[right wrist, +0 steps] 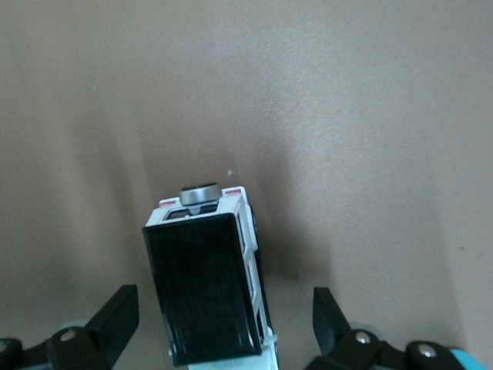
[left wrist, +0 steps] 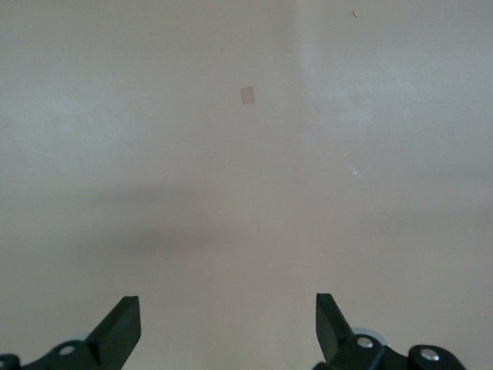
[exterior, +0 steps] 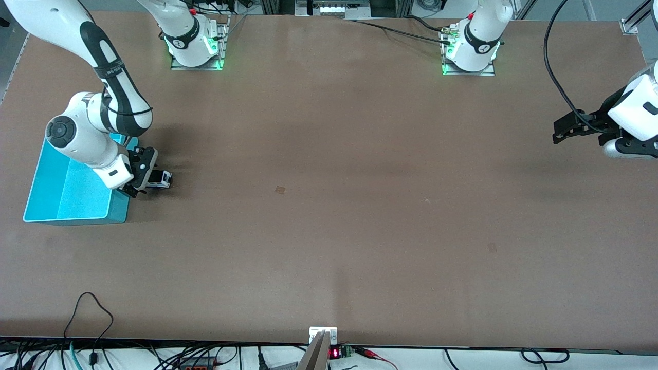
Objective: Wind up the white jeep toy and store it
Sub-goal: 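Close the right gripper on the white toy jeep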
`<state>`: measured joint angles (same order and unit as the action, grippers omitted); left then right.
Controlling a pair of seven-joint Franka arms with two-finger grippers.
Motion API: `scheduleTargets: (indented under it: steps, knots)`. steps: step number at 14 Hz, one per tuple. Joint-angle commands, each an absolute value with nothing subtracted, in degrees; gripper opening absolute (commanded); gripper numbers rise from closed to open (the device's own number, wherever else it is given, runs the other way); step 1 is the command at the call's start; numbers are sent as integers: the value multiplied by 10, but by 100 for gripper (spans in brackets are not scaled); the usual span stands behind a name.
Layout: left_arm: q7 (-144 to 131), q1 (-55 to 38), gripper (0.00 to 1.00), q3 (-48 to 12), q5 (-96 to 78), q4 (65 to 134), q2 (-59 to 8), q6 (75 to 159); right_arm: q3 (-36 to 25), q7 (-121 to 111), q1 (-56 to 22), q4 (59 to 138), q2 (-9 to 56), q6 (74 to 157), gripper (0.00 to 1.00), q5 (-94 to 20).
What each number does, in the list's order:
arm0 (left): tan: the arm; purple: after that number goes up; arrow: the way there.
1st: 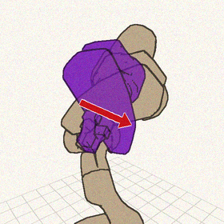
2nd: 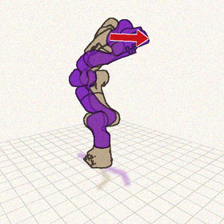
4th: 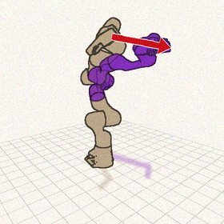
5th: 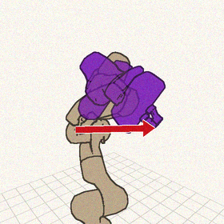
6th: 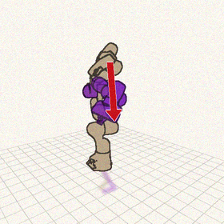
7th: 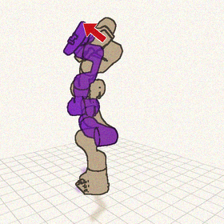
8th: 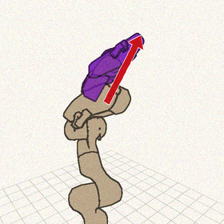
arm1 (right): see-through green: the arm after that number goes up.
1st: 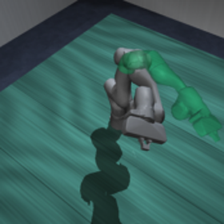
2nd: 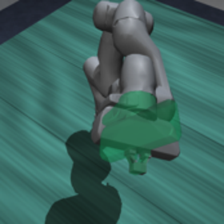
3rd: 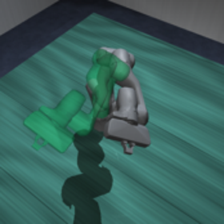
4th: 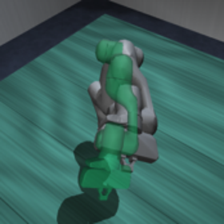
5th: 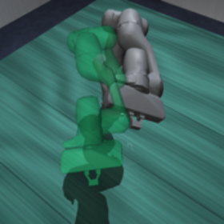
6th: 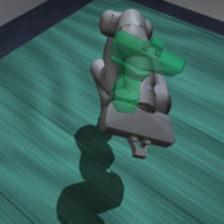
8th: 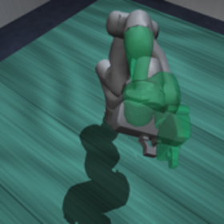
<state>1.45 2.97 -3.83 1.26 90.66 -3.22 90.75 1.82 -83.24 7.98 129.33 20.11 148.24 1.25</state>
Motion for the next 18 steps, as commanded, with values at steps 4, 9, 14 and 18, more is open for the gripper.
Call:
scheduleTargets:
  steps: [4,9,14,18]
  knots:
    - [17,27,100,-34,6,913,-20,901,22,-843,80,1296,200,1487,34,11]
    - [17,26,100,-34,6,913,-20,902,23,-837,74,1273,193,1465,0,10]
    - [17,26,100,-34,6,913,-20,902,30,-819,67,1144,192,1340,0,-32]
    - [17,26,100,-34,6,913,-20,902,30,-818,55,1089,189,1303,0,-62]
